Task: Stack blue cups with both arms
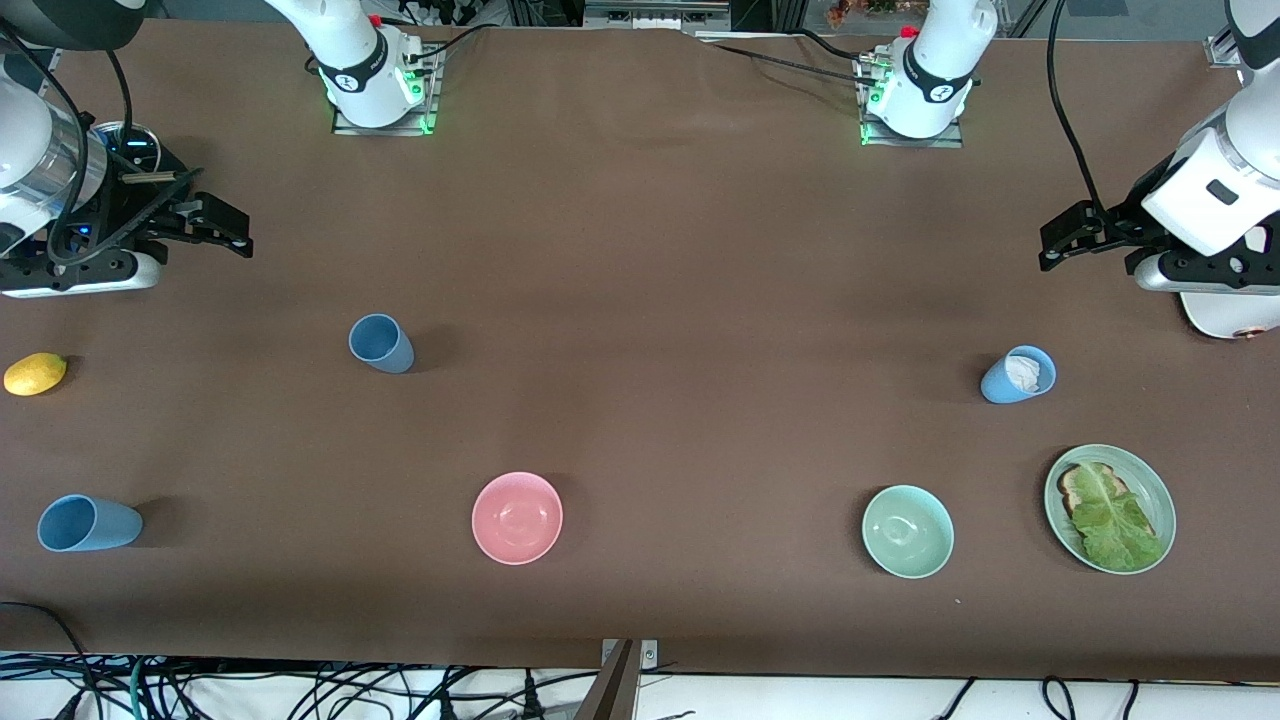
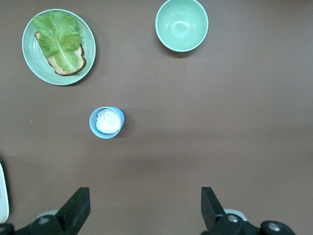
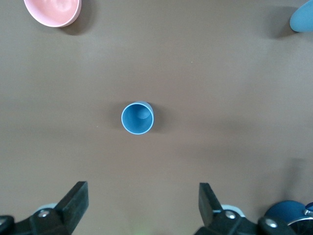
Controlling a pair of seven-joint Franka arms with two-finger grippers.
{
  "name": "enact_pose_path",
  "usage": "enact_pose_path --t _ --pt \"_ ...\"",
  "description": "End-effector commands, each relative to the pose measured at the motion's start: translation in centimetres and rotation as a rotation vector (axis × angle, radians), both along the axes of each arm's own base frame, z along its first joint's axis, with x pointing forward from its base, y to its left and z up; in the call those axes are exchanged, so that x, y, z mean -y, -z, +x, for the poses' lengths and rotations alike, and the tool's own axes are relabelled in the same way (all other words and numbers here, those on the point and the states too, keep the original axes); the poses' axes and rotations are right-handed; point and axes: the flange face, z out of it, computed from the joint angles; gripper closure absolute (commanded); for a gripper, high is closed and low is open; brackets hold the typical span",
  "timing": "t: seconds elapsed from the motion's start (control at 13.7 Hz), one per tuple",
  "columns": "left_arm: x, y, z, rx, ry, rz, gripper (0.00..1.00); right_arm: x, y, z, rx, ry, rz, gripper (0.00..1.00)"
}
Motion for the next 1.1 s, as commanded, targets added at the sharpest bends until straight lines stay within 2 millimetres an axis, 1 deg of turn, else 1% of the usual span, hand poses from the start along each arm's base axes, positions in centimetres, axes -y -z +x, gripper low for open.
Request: enact_pose_path --t 0.0,0.44,0.73,1.02 --pt "-0.02 -0.53 0.04 -0.004 0.004 0.024 0.00 -0.34 -0.75 -0.11 0.023 0.016 0.006 0.00" --pt "-0.01 -0.52 0.03 -0.006 0.004 0.023 0.00 -0.04 -0.65 0.23 0.028 0.004 0.009 0.00" --pt "-0.69 -0.52 0.07 -0.006 -0.002 0.022 0.00 0.04 -0.74 0.13 0.027 0.006 0.010 0.00" --pt "-0.95 -0.51 0.06 -0.007 -0.008 0.023 0.00 0.06 -0.80 0.07 0.031 0.008 0.009 0.00"
